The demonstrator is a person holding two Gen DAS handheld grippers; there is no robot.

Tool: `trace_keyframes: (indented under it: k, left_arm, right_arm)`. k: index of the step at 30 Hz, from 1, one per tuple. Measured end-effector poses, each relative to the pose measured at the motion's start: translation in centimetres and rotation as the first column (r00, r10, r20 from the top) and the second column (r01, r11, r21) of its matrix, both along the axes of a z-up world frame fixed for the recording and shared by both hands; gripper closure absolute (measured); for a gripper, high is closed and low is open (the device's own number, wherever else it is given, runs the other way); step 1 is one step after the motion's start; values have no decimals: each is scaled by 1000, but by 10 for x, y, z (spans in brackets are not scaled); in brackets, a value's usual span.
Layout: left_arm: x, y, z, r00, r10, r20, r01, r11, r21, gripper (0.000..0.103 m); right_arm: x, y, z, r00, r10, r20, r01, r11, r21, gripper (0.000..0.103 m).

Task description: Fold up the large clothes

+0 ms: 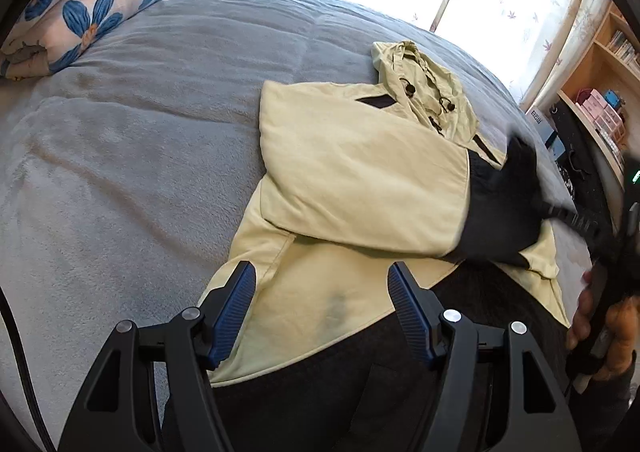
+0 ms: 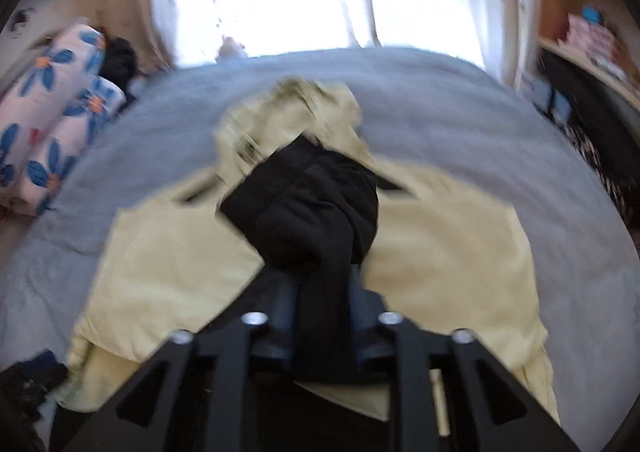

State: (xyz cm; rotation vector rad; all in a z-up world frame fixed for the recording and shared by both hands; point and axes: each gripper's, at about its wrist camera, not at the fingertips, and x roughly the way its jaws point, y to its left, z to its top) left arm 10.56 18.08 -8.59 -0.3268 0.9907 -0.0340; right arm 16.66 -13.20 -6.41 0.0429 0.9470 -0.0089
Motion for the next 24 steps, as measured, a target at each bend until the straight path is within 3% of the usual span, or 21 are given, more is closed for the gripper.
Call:
trace_keyframes:
  k: [2, 4, 10, 15, 20, 24]
  left_arm:
    - [1, -1, -3, 1000, -4, -13, 4, 1000, 1, 36]
    - [3, -1, -5, 1000, -11, -25, 11, 1000, 6, 36]
    - [30, -5, -5, 998, -50, -48, 54, 995, 84, 36]
    - [71, -3, -14, 993, -75, -89, 85, 990, 114, 36]
    - [116, 6, -31, 982, -78, -169, 96, 991, 97, 36]
    - [140, 6, -44, 976, -77, -204, 104, 987, 125, 36]
  right_arm:
    - [-11, -20, -26, 996, -17, -91, 17, 1000, 1, 58]
    - [-24, -35, -37, 992, -17, -124, 21, 999, 35, 58]
    - [-35, -65, -25, 995, -28, -98, 41, 990, 132, 53]
    - [-14, -87, -14, 995, -60, -75, 74, 978, 193, 49]
    - [18, -106, -18, 993, -81, -91, 96, 978, 184, 49]
    - [38, -116, -27, 991, -75, -115, 94, 980, 175, 49]
